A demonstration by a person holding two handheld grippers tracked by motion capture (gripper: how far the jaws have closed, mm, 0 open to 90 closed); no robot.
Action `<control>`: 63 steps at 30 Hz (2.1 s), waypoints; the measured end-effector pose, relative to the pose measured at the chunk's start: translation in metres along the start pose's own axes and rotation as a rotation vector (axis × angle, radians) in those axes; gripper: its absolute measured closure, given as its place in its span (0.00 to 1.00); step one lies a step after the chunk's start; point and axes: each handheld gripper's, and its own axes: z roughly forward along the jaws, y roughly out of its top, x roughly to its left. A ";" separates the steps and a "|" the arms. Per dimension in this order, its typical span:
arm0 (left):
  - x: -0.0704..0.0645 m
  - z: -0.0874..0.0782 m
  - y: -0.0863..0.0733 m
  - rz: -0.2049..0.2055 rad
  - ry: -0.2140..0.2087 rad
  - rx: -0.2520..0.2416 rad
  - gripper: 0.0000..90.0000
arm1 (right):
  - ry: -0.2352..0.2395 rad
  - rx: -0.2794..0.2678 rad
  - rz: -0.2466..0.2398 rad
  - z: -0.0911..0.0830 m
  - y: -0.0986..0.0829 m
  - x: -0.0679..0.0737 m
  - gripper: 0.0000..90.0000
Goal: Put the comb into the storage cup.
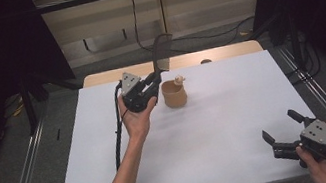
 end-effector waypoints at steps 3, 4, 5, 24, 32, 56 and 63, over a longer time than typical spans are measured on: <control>-0.001 0.005 0.002 0.000 -0.004 -0.001 0.81 | 0.002 0.000 0.001 0.000 0.000 0.000 0.00; -0.002 0.007 0.002 0.003 -0.001 -0.002 0.81 | 0.003 0.000 0.001 0.000 0.000 0.000 0.00; -0.002 0.008 0.003 0.012 0.001 0.001 0.81 | 0.003 -0.001 0.000 0.000 0.000 0.000 0.00; -0.007 0.040 0.020 0.036 0.007 0.034 0.81 | 0.004 -0.006 0.002 -0.001 0.000 -0.001 0.00; -0.011 0.050 0.024 0.056 0.012 0.040 0.81 | 0.000 -0.006 0.004 -0.003 0.000 -0.001 0.00; 0.001 0.086 0.005 -0.009 0.028 0.021 0.81 | -0.001 -0.008 0.007 -0.005 -0.001 -0.002 0.00; 0.006 0.089 -0.005 -0.041 0.038 0.040 0.81 | -0.005 -0.008 0.011 -0.006 -0.001 -0.002 0.00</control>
